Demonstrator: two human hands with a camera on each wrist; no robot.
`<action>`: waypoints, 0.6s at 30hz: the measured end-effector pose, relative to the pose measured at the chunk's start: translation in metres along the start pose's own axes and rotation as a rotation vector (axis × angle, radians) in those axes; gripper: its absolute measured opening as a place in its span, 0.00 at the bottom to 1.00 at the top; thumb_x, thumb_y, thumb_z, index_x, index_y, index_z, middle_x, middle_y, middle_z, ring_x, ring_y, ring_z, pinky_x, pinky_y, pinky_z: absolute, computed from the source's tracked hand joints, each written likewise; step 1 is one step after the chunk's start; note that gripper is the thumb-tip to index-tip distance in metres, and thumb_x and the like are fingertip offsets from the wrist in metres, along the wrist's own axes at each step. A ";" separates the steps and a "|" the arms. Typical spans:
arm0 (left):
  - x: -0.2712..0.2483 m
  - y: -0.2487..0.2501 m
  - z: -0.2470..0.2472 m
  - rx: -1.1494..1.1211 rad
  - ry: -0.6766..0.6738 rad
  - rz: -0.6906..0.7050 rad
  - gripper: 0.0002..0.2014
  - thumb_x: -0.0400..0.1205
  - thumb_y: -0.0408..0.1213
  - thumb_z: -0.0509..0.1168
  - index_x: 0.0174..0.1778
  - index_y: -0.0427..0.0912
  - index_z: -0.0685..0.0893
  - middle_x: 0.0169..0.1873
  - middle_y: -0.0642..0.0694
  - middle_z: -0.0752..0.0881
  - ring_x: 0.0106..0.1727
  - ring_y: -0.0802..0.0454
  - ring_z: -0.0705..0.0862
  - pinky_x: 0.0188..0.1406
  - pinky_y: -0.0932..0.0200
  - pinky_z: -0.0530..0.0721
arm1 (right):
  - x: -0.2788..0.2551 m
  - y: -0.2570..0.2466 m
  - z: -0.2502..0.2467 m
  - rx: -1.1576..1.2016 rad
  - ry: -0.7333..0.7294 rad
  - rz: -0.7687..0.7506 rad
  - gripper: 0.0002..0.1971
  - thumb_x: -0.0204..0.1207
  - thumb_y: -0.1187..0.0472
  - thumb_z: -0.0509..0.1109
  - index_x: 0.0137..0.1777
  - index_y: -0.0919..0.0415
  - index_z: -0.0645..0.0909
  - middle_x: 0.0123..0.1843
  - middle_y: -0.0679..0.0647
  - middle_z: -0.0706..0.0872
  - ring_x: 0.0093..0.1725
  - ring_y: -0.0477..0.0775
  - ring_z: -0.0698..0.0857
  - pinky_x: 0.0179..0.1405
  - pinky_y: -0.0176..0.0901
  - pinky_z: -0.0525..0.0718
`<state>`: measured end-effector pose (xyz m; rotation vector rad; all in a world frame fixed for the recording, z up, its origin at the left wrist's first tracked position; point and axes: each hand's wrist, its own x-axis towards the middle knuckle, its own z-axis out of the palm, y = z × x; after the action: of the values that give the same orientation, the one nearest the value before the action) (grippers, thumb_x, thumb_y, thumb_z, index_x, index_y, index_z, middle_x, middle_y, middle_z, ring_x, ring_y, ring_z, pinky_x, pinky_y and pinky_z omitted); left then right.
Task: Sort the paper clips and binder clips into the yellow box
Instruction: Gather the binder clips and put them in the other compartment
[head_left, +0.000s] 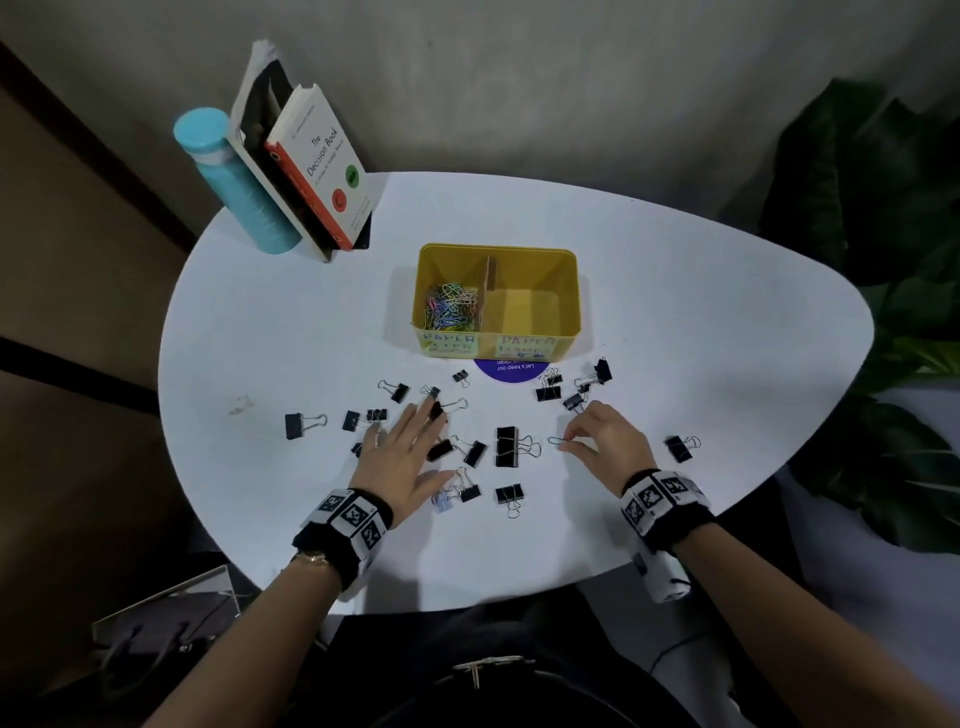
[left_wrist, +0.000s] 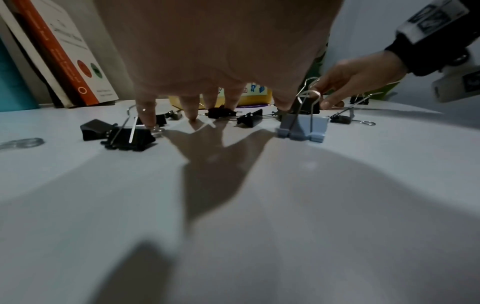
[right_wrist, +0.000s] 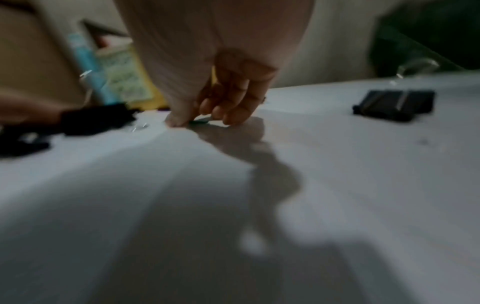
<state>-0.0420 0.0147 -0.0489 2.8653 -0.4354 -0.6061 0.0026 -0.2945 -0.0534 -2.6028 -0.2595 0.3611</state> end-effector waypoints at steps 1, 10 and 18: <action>-0.002 -0.001 -0.002 -0.007 0.008 0.001 0.39 0.77 0.68 0.34 0.81 0.51 0.49 0.83 0.49 0.43 0.83 0.49 0.46 0.76 0.30 0.56 | -0.001 -0.001 0.002 -0.090 -0.004 -0.036 0.07 0.72 0.53 0.74 0.43 0.56 0.82 0.46 0.50 0.80 0.49 0.51 0.80 0.33 0.45 0.81; 0.010 -0.020 -0.022 -0.161 0.109 -0.329 0.42 0.74 0.69 0.31 0.82 0.49 0.45 0.83 0.48 0.42 0.82 0.42 0.36 0.77 0.31 0.45 | 0.048 -0.090 -0.039 0.051 0.096 -0.201 0.05 0.78 0.59 0.68 0.44 0.60 0.77 0.44 0.53 0.82 0.38 0.55 0.83 0.35 0.48 0.83; 0.003 -0.012 -0.013 -0.008 0.010 -0.253 0.46 0.68 0.70 0.16 0.81 0.54 0.43 0.83 0.49 0.45 0.82 0.40 0.38 0.73 0.21 0.43 | 0.140 -0.172 -0.053 0.231 0.210 -0.250 0.06 0.78 0.67 0.69 0.50 0.62 0.87 0.47 0.57 0.90 0.44 0.51 0.87 0.48 0.51 0.88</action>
<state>-0.0310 0.0266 -0.0412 2.9369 -0.0683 -0.6309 0.1307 -0.1363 0.0480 -2.3231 -0.4367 0.0258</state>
